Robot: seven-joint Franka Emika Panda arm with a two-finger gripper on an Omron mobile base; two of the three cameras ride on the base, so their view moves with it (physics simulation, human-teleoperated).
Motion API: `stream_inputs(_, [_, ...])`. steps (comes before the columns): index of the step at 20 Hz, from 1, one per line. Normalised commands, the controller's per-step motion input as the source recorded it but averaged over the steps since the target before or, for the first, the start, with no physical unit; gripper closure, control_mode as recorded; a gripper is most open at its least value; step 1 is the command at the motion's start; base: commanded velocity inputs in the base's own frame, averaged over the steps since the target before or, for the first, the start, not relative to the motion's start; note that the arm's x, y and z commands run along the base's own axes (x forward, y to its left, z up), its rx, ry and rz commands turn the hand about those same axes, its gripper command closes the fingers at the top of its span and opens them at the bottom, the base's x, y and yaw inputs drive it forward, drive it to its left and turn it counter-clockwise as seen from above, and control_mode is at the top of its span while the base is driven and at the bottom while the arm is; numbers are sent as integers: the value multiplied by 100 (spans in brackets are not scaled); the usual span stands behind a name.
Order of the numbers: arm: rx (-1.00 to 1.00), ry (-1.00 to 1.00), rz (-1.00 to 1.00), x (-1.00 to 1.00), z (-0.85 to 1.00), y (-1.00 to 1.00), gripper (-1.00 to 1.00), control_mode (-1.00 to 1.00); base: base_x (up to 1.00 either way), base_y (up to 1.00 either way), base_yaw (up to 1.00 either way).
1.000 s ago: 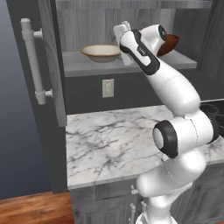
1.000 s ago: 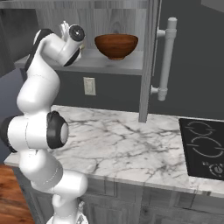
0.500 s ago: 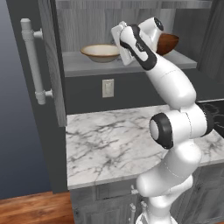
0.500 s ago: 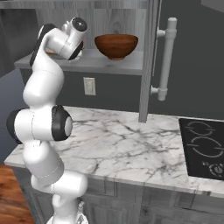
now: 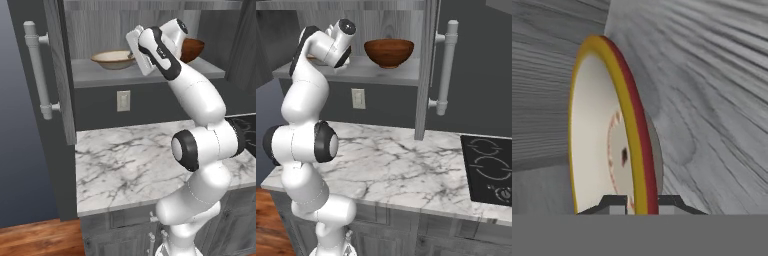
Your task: Move the bowls from the cabinet to the plates on the dining table.
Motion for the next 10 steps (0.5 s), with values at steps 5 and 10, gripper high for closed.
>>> stream_inputs(5, [0,0,2,-4,-40,1,100,-100,0,0,0])
stream_inputs(10, [1,0,1,-8,-20,-3,100,-100,0,0,0])
